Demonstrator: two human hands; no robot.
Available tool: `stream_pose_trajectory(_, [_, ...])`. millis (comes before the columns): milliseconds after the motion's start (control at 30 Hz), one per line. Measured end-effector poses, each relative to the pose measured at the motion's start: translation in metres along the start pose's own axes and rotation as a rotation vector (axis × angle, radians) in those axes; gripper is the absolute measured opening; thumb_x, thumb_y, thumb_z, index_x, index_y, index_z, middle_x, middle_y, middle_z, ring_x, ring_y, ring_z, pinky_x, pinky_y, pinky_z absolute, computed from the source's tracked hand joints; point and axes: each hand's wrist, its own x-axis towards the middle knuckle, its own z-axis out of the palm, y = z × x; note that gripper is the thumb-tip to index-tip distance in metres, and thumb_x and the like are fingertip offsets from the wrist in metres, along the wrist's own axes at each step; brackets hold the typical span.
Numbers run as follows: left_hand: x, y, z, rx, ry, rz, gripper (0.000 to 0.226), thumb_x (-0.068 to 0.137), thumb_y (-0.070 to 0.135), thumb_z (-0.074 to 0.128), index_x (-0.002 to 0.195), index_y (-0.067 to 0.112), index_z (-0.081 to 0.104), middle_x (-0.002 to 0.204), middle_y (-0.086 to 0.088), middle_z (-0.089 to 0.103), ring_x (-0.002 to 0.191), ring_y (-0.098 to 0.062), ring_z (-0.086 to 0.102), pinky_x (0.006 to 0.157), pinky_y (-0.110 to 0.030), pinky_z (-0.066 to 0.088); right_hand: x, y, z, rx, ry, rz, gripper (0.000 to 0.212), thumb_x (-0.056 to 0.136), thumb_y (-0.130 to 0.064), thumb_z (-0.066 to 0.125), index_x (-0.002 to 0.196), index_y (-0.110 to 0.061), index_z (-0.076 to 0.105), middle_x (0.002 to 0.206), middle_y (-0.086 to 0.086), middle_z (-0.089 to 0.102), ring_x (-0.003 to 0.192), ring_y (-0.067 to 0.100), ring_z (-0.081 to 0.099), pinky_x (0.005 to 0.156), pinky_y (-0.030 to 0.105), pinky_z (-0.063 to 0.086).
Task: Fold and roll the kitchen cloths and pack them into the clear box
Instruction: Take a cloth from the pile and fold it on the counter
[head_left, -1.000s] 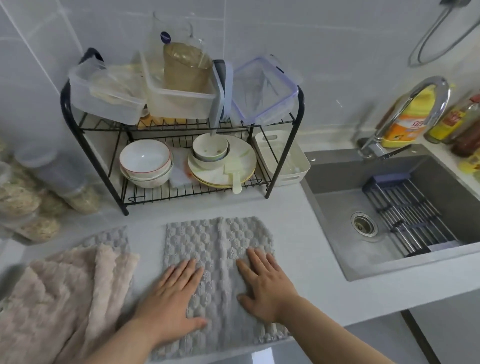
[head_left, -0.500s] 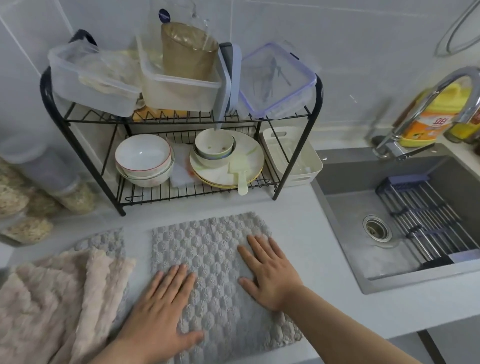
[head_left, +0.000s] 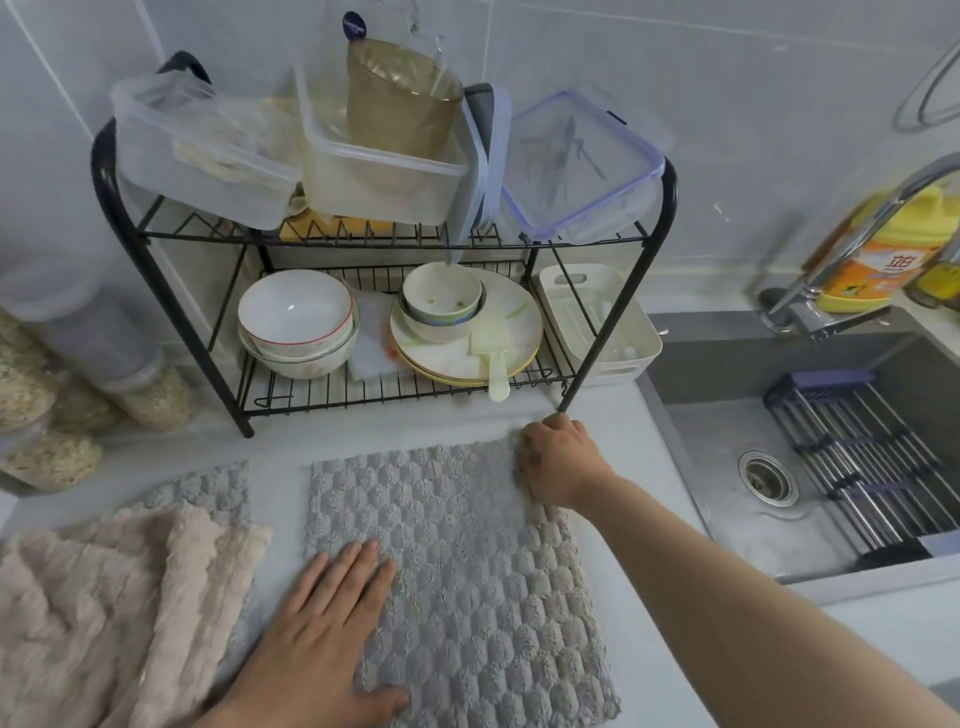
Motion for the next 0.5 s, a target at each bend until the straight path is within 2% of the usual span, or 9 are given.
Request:
stream_pose_trajectory(67, [0.001, 0.000, -0.001, -0.011, 0.004, 0.015, 0.111, 0.068, 0.091, 0.032, 0.137, 0.006, 0.050, 0.148, -0.014, 0.043, 0.137, -0.025, 0.035, 0.104, -0.048, 0.028, 0.006, 0.003, -0.003, 0.056, -0.001, -0.017, 0.019, 0.080, -0.026, 0.055, 0.096, -0.018, 0.061, 0.108, 0.006, 0.054, 0.112, 0.029, 0.048, 0.090, 0.030, 0.039])
stream_pose_trajectory(133, [0.001, -0.001, -0.009, -0.030, 0.026, 0.021, 0.106, 0.070, 0.090, 0.030, 0.136, 0.010, 0.053, 0.145, -0.010, 0.047, 0.132, -0.023, 0.041, 0.104, -0.045, 0.029, 0.007, 0.002, -0.008, 0.157, 0.021, 0.018, 0.006, 0.080, -0.021, 0.057, 0.083, -0.017, 0.055, 0.094, 0.004, 0.055, 0.097, 0.025, 0.053, 0.075, 0.026, 0.037])
stream_pose_trajectory(233, [0.022, -0.015, -0.032, -0.125, 0.173, -0.024, 0.070, 0.086, 0.073, 0.033, 0.131, 0.022, 0.051, 0.134, 0.005, 0.051, 0.121, -0.017, 0.051, 0.103, -0.035, 0.040, 0.007, 0.006, -0.008, 0.307, 0.039, 0.078, 0.016, 0.082, -0.025, 0.064, 0.093, -0.017, 0.055, 0.087, -0.001, 0.057, 0.082, 0.020, 0.053, 0.063, 0.027, 0.037])
stream_pose_trajectory(333, [0.065, -0.045, -0.054, -0.187, 0.301, -0.252, 0.048, 0.096, 0.033, 0.046, 0.139, 0.012, 0.046, 0.139, -0.003, 0.049, 0.127, -0.022, 0.045, 0.106, -0.033, 0.035, 0.008, 0.009, -0.007, 0.586, 0.027, 0.116, 0.017, 0.085, -0.023, 0.068, 0.096, -0.013, 0.062, 0.080, -0.002, 0.062, 0.070, 0.014, 0.057, 0.056, 0.017, 0.044])
stream_pose_trajectory(400, [0.088, -0.066, -0.062, -0.179, 0.229, -0.383, 0.041, 0.096, 0.019, 0.048, 0.136, 0.012, 0.049, 0.133, -0.004, 0.049, 0.122, -0.023, 0.045, 0.102, -0.035, 0.038, 0.009, 0.013, -0.007, 0.682, 0.046, 0.135, 0.007, 0.085, -0.013, 0.067, 0.089, -0.007, 0.066, 0.077, 0.004, 0.064, 0.068, 0.018, 0.059, 0.056, 0.019, 0.046])
stream_pose_trajectory(500, [0.105, -0.088, -0.063, -0.226, 0.128, -0.414, 0.023, 0.091, 0.022, 0.060, 0.113, 0.016, 0.061, 0.111, 0.000, 0.050, 0.104, -0.022, 0.052, 0.087, -0.034, 0.043, 0.011, 0.019, -0.003, 0.658, 0.090, 0.106, 0.005, 0.086, -0.012, 0.067, 0.086, -0.007, 0.067, 0.076, 0.003, 0.062, 0.069, 0.015, 0.055, 0.056, 0.018, 0.044])
